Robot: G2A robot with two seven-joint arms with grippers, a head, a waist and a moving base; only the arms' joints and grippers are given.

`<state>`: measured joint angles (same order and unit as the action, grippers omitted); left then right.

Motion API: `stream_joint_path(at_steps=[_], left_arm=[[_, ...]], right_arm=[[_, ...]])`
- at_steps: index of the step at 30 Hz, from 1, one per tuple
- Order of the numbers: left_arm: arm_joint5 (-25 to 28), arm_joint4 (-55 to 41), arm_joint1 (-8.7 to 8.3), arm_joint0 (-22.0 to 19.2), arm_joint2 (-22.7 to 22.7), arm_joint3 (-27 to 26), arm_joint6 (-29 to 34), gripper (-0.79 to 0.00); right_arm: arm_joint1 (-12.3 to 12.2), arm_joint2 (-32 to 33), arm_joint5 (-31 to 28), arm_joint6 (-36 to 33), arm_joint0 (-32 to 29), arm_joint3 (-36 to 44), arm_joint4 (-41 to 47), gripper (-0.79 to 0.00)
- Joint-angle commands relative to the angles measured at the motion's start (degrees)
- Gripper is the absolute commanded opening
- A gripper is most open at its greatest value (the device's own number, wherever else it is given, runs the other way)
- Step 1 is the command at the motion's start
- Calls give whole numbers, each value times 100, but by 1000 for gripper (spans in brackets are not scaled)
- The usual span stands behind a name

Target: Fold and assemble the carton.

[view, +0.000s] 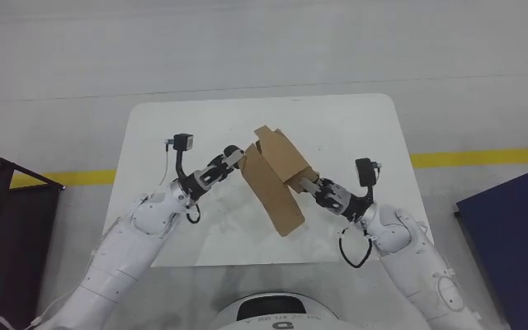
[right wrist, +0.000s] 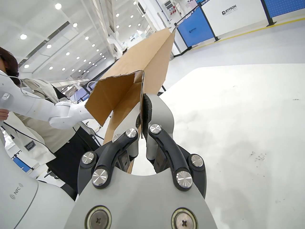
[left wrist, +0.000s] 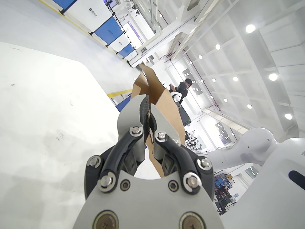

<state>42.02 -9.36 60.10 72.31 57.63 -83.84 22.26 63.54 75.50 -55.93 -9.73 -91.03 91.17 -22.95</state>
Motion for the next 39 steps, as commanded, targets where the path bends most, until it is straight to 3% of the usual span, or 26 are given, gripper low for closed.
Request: stream_joint_path(at_steps=[1, 2, 6, 7, 8, 13, 24, 29, 32, 39], left_arm=[[-27, 66, 5, 17, 17, 30, 7, -785], [-30, 89, 7, 25, 32, 55, 7, -760], [-49, 78, 13, 60, 107, 172, 15, -505], [-59, 68, 13, 67, 130, 200, 19, -376], [-74, 65, 12, 74, 160, 230, 14, 0], [-202, 313, 1, 105, 465, 309, -408, 0], [-202, 313, 1, 105, 465, 309, -408, 0], [-350, -513, 41, 222, 472, 246, -373, 0], [-491, -1809, 51, 302, 435, 318, 355, 0], [-2016, -3546, 31, 165, 241, 627, 3094, 0]], right_arm=[[5, 7, -64, 104, -7, -6, 35, -785], [6, -1, -122, 145, -14, -7, 83, -785], [-6, -17, -207, 179, -23, 16, 391, -785], [-15, -17, -207, 169, -18, 26, 509, -785], [-25, -17, -207, 151, -11, 30, 635, -785], [-48, 1, -207, 111, 12, -14, 940, -785], [-48, 1, -207, 111, 12, -14, 940, -785], [-54, -49, -148, -48, 36, 25, 898, -785], [-127, -254, -207, -858, 192, -72, 1372, -785], [-379, -434, -101, -2910, 823, -532, 3529, -785]])
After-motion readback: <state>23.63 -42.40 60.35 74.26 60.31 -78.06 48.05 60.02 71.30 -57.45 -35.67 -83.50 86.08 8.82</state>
